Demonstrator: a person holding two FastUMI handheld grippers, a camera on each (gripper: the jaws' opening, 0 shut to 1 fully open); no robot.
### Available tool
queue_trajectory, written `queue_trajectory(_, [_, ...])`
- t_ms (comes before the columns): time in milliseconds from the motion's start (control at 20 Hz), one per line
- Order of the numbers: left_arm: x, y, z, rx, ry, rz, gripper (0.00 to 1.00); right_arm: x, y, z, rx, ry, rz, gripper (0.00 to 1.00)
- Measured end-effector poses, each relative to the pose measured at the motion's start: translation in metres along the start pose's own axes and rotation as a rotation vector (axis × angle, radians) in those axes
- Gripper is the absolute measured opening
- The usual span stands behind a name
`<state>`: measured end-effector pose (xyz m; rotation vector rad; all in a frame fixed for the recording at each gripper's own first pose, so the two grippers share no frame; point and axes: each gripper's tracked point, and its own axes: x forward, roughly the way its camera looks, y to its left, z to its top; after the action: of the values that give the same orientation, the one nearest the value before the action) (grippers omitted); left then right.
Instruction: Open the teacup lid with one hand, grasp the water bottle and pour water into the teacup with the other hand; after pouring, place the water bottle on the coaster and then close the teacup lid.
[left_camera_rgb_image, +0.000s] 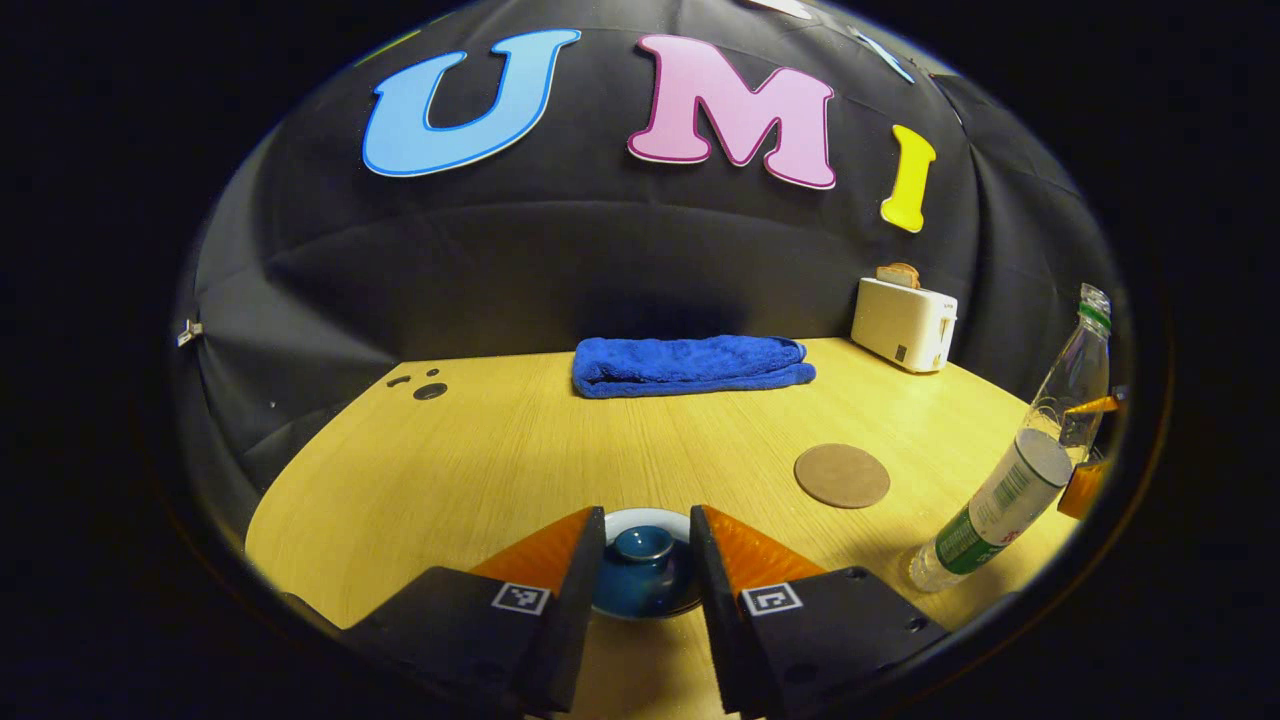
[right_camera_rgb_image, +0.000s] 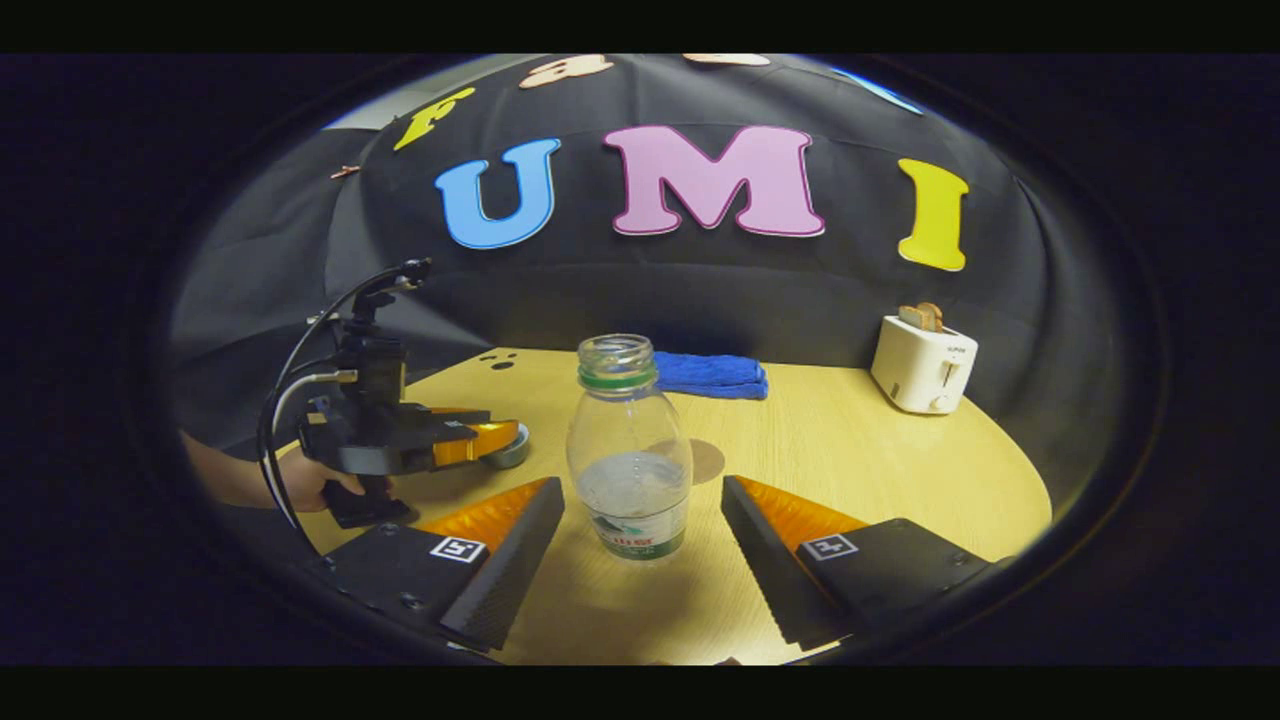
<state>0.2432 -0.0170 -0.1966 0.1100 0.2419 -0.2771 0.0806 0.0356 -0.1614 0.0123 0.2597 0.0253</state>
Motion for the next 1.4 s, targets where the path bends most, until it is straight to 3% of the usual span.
queue_trajectory(150, [0.001,0.002,-0.001,0.013,0.002,0.009,0.46,0.002,-0.002,-0.001,0.006,-0.003,-0.005,0.98])
queue_trajectory(200, [0.001,0.001,0.0,0.017,0.005,0.009,0.37,0.003,-0.003,-0.003,0.008,-0.002,-0.006,0.98])
queue_trajectory(400, [0.001,0.001,0.002,0.023,-0.004,0.012,0.37,0.009,-0.003,-0.004,0.018,-0.005,-0.005,0.98])
queue_trajectory(450, [0.002,0.002,0.003,0.026,-0.008,0.016,0.29,0.009,-0.001,-0.003,0.018,-0.007,-0.005,0.98])
queue_trajectory(500, [0.002,0.002,0.005,0.028,-0.013,0.018,0.34,0.01,-0.001,-0.003,0.019,-0.009,-0.004,0.98])
queue_trajectory(850, [-0.012,-0.001,0.03,0.05,-0.081,0.027,0.3,0.024,-0.001,-0.004,0.034,-0.018,-0.013,0.95])
queue_trajectory(1250, [-0.054,0.025,0.031,-0.027,-0.097,0.085,0.3,0.037,0.002,-0.006,0.054,-0.039,-0.024,0.98])
queue_trajectory(1300, [-0.059,0.03,0.028,-0.036,-0.093,0.098,0.34,0.039,0.001,-0.007,0.054,-0.042,-0.029,0.99])
queue_trajectory(1350, [-0.062,0.034,0.025,-0.043,-0.086,0.107,0.3,0.039,0.004,-0.007,0.056,-0.049,-0.023,0.99])
queue_trajectory(1400, [-0.065,0.039,0.02,-0.041,-0.079,0.12,0.3,0.042,0.005,-0.006,0.054,-0.058,-0.021,0.88])
